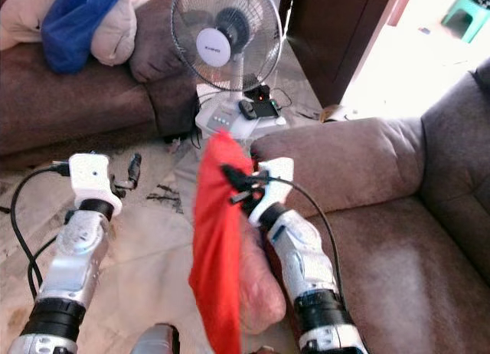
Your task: Move the pillow to the sofa from floor
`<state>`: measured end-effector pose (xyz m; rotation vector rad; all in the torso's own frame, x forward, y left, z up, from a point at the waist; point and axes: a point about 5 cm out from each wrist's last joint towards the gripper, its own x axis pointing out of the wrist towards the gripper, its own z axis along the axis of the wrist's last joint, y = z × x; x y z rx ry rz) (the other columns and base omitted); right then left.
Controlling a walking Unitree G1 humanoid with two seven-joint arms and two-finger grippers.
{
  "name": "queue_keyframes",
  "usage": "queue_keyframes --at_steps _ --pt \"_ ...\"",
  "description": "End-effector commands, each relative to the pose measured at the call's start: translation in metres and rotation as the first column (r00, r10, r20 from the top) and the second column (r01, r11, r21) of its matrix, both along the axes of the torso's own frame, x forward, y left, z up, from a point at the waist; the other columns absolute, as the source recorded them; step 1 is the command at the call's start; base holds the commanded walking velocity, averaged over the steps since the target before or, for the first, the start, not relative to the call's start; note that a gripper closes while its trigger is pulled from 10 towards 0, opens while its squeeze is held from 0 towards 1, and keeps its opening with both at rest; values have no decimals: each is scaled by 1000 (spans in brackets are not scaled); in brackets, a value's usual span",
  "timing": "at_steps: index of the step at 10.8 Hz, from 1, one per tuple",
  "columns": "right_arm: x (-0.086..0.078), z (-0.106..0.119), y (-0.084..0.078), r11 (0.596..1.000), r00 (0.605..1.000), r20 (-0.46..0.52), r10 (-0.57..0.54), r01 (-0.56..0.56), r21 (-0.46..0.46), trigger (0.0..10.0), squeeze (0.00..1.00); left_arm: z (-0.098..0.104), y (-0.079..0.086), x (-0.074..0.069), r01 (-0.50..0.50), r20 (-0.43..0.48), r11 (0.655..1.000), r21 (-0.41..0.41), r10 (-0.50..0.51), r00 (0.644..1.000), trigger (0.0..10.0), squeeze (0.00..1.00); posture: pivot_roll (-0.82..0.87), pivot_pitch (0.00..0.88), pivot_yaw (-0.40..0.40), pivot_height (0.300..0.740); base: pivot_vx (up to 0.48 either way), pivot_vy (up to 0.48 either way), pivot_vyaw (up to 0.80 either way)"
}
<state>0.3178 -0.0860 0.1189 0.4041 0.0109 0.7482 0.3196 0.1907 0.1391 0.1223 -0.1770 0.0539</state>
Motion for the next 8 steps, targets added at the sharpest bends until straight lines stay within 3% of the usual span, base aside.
queue_keyframes --at_steps 1,4,5,6,8 --pt "7 51 4 992 983 183 -3 -21 127 10000 0 7 5 2 -5 10 1000 -28 5 1000 10000 0 143 47 -45 740 0 0 0" --pt "4 100 32 944 952 290 99 -182 274 10000 0 16 11 7 -19 35 998 -55 21 999 10000 0 160 14 -47 740 0 0 0" --pt "-4 113 49 907 932 322 168 -274 319 10000 0 21 13 7 -17 46 998 -58 20 999 10000 0 170 2 -51 740 0 0 0" --pt "-12 115 64 872 920 318 231 -340 351 10000 0 25 17 6 -20 56 998 -58 23 998 10000 0 184 0 -56 740 0 0 0" --pt "-19 116 77 839 903 319 289 -399 369 10000 0 28 21 6 -32 67 997 -68 36 997 10000 0 192 0 -57 740 0 0 0"
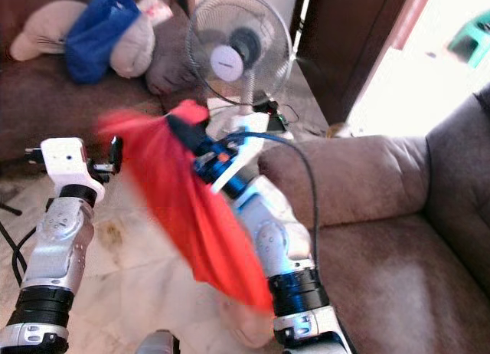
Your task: Move the pillow to the sofa from floor
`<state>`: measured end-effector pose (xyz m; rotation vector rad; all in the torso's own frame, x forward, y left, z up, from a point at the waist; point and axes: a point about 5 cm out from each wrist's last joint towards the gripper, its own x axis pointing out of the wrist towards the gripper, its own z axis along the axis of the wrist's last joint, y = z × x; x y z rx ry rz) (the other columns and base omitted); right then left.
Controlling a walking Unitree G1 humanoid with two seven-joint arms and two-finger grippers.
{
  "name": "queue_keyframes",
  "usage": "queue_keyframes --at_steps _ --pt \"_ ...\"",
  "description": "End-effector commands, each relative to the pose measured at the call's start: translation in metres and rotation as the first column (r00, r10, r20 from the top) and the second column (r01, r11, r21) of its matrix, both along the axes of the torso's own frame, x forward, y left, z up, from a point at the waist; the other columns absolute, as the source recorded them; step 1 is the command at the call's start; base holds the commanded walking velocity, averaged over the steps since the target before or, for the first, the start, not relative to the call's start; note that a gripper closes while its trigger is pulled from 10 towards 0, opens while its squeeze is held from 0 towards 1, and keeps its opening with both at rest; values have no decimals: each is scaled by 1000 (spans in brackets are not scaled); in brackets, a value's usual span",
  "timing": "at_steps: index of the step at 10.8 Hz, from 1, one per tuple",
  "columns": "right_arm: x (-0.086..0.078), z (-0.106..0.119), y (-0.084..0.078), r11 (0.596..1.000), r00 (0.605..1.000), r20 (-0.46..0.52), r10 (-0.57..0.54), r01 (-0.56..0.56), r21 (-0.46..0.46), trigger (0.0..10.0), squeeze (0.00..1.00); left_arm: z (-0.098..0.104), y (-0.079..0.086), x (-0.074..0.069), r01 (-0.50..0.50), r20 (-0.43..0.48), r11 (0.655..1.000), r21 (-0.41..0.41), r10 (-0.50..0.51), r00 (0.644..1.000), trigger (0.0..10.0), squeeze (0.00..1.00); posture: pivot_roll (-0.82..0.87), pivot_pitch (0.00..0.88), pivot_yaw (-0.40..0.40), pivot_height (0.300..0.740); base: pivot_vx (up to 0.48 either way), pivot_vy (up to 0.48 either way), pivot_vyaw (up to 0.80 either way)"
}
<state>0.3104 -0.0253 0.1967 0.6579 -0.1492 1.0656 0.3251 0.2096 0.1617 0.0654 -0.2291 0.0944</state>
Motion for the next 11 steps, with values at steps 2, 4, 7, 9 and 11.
queue_keyframes --at_steps 2,4,7,9,11 --pt "-4 33 6 992 993 115 -5 -10 129 10000 0 6 -1 2 19 10 999 -26 -18 1000 10000 0 187 0 -59 740 0 0 0" --pt "24 10 -46 956 956 25 -294 294 1 10000 0 5 -10 -2 57 2 996 -63 -57 998 10000 0 176 12 -62 740 0 0 0" --pt "46 -6 -96 829 824 -95 -559 557 -44 10000 0 17 -21 -10 85 31 996 -35 -84 996 10000 0 182 27 -59 740 0 0 0" --pt "49 -11 -95 811 801 -127 -585 583 -52 10000 0 22 -20 -20 42 51 998 -39 -40 998 10000 0 190 36 -62 740 0 0 0" --pt "52 -9 -89 815 806 -131 -577 577 -46 10000 0 11 -15 -23 33 20 995 -99 -31 999 10000 1000 192 45 -66 740 0 0 0"
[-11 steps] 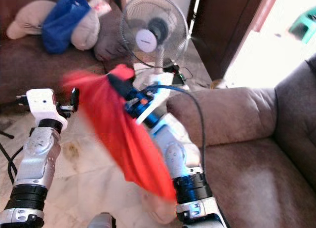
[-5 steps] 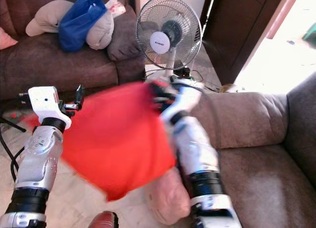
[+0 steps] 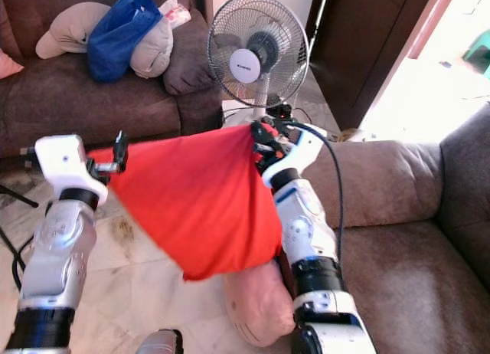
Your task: Move the pillow to the sofa from floor
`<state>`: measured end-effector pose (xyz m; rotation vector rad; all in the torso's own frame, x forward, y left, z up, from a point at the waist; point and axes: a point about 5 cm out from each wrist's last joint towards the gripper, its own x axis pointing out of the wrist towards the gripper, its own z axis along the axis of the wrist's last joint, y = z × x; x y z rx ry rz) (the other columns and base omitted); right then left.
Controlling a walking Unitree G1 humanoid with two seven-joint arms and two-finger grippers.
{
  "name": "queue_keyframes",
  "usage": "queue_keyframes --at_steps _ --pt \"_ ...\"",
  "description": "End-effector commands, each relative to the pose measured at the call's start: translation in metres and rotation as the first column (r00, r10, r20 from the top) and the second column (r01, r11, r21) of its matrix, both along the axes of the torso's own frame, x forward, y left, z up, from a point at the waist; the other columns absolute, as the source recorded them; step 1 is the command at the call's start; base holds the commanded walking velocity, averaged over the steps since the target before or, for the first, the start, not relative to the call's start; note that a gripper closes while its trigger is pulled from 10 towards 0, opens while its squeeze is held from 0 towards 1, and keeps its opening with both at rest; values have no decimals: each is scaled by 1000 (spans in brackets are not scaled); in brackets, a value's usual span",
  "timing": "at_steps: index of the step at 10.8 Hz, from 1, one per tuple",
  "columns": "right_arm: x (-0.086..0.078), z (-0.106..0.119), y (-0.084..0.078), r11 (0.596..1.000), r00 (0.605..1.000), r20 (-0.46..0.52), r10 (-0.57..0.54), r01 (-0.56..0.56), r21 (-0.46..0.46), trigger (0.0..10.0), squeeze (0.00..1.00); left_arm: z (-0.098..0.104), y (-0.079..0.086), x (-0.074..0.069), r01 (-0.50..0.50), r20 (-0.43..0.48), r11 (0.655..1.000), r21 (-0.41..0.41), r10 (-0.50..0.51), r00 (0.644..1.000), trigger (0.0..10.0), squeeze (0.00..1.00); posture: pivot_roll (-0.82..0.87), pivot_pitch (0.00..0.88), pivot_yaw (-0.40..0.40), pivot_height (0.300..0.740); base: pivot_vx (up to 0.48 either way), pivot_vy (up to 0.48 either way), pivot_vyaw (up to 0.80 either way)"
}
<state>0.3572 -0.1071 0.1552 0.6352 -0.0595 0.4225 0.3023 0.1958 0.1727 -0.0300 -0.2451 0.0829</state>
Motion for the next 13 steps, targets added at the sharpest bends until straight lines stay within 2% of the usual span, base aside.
queue_keyframes --at_steps 1,2,5,8,12,13 --pt "7 35 -7 999 988 148 -43 39 26 10000 0 0 2 1 -2 -5 999 -41 2 1000 10000 1000 191 48 -67 740 0 0 0" --pt "9 36 -9 999 987 152 -47 44 22 10000 0 0 6 -1 -14 0 995 -98 14 1000 10000 1000 189 54 -70 740 0 0 0" --pt "12 34 -16 998 987 150 -59 58 9 10000 0 4 20 -12 -71 20 990 -124 74 997 10000 1000 196 63 -78 740 0 0 0" --pt "13 32 -21 997 987 144 -75 75 -1 10000 0 5 30 -14 -98 22 987 -126 101 995 10000 1000 194 65 -76 740 0 0 0" --pt "12 28 -24 996 987 140 -84 86 -10 10000 0 -1 30 -24 -97 -3 989 -115 97 995 10000 1000 192 52 -69 740 0 0 0" --pt "12 28 -27 996 986 139 -90 93 -14 10000 0 -8 40 -26 -107 -31 977 -183 103 994 10000 1000 192 46 -69 740 0 0 0"
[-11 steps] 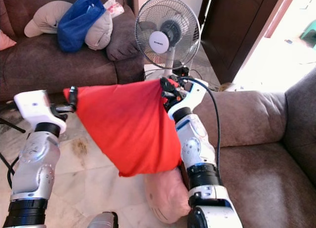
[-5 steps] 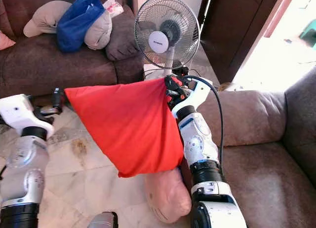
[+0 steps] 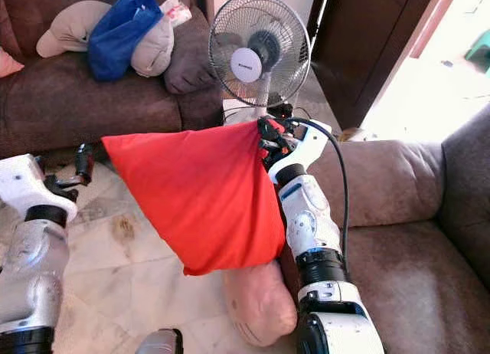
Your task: Move the pillow to the sofa from floor
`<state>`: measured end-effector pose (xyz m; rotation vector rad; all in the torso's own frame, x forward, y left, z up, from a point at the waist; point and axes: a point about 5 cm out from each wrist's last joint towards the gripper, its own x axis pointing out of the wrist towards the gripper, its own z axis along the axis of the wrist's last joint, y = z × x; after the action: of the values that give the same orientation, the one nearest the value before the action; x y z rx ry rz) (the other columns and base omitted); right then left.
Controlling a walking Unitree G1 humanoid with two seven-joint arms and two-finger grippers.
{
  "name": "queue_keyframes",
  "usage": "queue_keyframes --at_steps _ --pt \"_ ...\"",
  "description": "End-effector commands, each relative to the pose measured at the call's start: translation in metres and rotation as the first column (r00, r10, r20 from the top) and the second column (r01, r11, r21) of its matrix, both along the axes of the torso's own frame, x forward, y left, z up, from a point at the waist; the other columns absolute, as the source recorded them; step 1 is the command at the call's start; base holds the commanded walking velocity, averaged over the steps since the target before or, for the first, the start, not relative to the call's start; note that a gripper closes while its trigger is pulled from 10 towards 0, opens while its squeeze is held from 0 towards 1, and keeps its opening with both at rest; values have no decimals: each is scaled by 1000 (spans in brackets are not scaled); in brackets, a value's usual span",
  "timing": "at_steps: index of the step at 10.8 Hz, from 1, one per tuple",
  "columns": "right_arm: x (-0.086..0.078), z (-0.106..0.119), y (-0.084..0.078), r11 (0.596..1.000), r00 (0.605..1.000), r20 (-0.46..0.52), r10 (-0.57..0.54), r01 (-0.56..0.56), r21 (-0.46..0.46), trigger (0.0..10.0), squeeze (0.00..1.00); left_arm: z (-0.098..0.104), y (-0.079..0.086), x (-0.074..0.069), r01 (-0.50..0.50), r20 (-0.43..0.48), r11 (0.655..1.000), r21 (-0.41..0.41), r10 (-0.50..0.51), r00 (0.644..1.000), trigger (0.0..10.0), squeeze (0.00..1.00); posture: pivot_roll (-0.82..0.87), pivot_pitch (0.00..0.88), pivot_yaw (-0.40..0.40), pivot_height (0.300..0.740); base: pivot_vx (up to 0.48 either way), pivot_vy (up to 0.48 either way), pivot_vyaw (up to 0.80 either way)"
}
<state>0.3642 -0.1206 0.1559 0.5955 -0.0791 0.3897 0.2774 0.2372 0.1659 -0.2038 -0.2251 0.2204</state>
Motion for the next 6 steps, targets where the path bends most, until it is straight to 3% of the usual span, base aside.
queue_keyframes --at_steps 1,2,3,6 --pt "5 25 -16 998 991 120 -60 59 12 10000 0 -6 15 0 -54 -36 997 -60 52 998 10000 0 190 43 -68 740 0 0 0" --pt "4 23 -20 998 991 112 -70 70 5 10000 0 -8 24 0 -71 -45 995 -69 68 997 10000 0 189 35 -65 740 0 0 0" --pt "4 16 -24 996 992 86 -88 90 -20 10000 0 -6 23 1 -24 -43 999 -28 23 999 10000 0 189 31 -65 740 0 0 0" --pt "3 3 -39 986 990 32 -139 141 -84 10000 0 3 7 4 72 -13 997 12 -72 997 10000 0 186 42 -71 740 0 0 0"
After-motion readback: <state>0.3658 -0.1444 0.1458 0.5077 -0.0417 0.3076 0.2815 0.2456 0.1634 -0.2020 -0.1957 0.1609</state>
